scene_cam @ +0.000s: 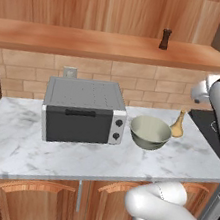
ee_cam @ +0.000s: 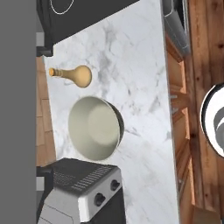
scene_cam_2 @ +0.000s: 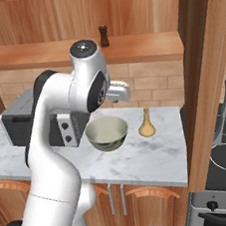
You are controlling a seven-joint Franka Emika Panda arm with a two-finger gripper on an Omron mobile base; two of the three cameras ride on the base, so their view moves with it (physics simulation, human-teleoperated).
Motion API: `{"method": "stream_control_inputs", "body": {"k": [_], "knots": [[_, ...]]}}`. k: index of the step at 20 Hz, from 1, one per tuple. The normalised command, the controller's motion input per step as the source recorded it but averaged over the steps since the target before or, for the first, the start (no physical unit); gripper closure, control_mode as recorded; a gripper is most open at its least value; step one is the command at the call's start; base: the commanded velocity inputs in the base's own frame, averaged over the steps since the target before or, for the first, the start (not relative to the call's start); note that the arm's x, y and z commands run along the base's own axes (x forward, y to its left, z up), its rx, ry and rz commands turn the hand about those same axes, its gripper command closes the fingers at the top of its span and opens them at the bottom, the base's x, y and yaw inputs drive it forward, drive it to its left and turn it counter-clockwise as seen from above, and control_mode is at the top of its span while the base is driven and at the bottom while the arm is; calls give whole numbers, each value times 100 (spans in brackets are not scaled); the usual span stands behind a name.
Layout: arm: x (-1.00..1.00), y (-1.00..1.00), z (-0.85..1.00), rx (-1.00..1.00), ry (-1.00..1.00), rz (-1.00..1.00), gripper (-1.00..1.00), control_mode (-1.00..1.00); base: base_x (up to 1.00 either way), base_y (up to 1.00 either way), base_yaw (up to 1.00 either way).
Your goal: Retrieve the bottle and the shaker from the cabinet and place them next to the mixing bowl on the counter. Then add garlic from the fridge to the mixing bowl.
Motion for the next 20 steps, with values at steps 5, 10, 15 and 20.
{"method": "stream_control_inputs", "body": {"k": [5, 10, 15, 20], "knots": [[-4, 9, 41, -2, -20, -1, -100, -100, 0, 0, 0], [-1, 12, 43, 0, -16, 0, -100, -100, 0, 0, 0], [0, 25, 34, 0, -11, 0, -100, -100, 0, 0, 0], [0, 19, 28, 0, -10, 0, -100, -100, 0, 0, 0]]}}
